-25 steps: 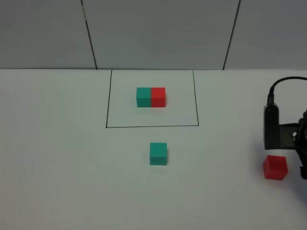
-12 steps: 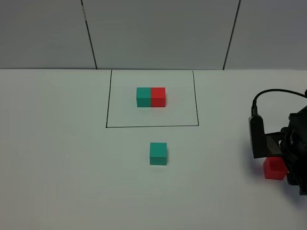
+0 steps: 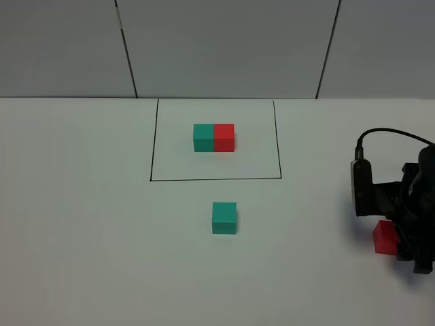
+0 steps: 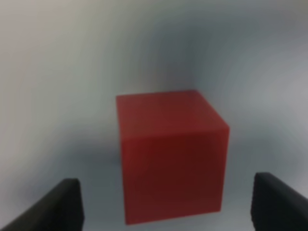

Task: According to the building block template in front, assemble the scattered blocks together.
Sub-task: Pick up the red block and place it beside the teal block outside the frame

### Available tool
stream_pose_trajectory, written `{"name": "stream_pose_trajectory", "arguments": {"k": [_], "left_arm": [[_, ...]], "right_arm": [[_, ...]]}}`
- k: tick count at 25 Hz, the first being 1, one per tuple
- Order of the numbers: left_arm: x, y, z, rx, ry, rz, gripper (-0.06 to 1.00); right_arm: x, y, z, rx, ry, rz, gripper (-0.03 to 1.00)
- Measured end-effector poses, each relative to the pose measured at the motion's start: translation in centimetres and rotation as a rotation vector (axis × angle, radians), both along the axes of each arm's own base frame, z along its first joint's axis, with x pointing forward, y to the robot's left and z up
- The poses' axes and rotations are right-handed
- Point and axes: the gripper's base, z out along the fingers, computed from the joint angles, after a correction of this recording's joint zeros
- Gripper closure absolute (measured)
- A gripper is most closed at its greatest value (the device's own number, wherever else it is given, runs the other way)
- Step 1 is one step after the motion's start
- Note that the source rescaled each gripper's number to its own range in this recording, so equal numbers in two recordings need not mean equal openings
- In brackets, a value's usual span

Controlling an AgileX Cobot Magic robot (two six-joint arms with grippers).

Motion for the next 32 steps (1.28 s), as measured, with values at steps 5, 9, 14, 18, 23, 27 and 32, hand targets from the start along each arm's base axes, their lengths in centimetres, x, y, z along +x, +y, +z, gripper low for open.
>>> {"name": "stream_pose_trajectory", "arguments": {"k": [5,9,14,18,23,27,32], "left_arm": [[0.0,0.0,0.0,0.0,0.0,0.0,0.08],[0.0,0.0,0.0,0.0,0.0,0.0,0.08],[0.0,0.0,0.0,0.0,0.0,0.0,0.08],[0.0,0.0,0.0,0.0,0.0,0.0,0.08],[0.0,0.0,0.0,0.0,0.0,0.0,0.08],[0.0,0.0,0.0,0.0,0.0,0.0,0.08],[0.0,0.0,0.0,0.0,0.0,0.0,0.08]], "right_arm": [[0.9,0.1,-0.8,0.0,0.013,0.002,0.06],[1.3,-0.4,-1.5,0.005,0.029,-0.013,0.06],[1.3,-1.4,-1.8,0.026,0.05,-0.038,0.06],[1.2,-1.6,-1.8,0.042,0.056,-0.03,0.06],[1.3,-1.6,-2.6,0.048,0.071,-0.02,0.07],[1.5,-1.4,-2.9,0.075,0.062,-0.032,0.09],[1.7,-1.2,-2.9,0.098,0.047,-0.032,0.11]]}}
